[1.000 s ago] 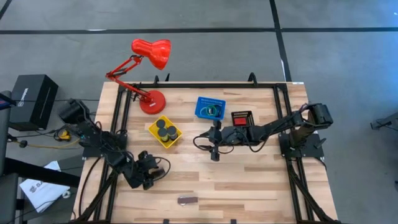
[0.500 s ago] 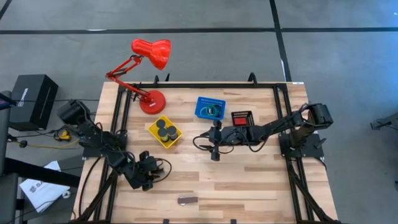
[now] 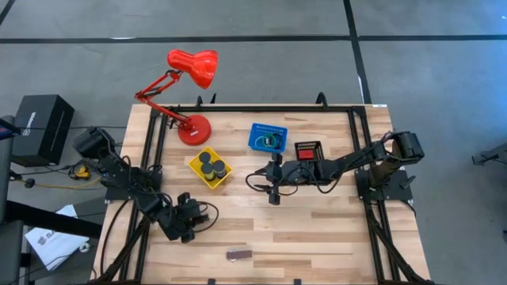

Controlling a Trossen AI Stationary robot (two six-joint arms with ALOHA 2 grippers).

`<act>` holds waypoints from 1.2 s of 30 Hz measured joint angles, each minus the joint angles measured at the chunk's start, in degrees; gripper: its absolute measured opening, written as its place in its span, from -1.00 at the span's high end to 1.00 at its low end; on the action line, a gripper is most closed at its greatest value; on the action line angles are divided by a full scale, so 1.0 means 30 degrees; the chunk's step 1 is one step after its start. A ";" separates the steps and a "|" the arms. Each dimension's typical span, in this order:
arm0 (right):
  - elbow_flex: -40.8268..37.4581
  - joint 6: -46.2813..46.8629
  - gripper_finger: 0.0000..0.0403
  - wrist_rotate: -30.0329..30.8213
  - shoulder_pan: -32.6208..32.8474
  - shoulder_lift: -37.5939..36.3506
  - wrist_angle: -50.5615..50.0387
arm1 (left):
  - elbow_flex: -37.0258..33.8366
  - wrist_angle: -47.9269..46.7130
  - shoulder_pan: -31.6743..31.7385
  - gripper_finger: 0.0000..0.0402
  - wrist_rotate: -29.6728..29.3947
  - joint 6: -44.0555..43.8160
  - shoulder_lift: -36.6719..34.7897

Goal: Pick & Place Office items
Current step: Put the black digital clock into the black bin

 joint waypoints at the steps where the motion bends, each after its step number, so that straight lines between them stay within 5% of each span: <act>1: 0.0000 0.0007 -0.13 0.0000 0.0006 0.0000 0.0000 | 0.0000 0.0040 0.0033 0.66 -0.0004 0.0000 -0.0001; 11: 0.0000 0.0314 -0.13 -0.0018 0.0029 0.0000 0.0000 | 0.0000 0.1042 0.1074 0.66 -0.0641 0.0546 -0.0058; 19: 0.0000 0.1081 -0.13 -0.2157 0.0727 0.0000 -0.0036 | 0.0000 0.6434 0.3495 0.77 -0.0729 0.5569 -0.0058; 26: -0.0017 0.2023 -0.13 -0.2178 0.1739 0.0483 0.1634 | 0.0000 1.1760 0.5787 0.65 0.0116 1.2306 -0.0073; 36: 0.1048 0.2200 -0.13 -0.2105 0.1480 0.3018 0.5180 | 0.0007 1.4582 0.8834 0.71 0.0613 1.6167 -0.0080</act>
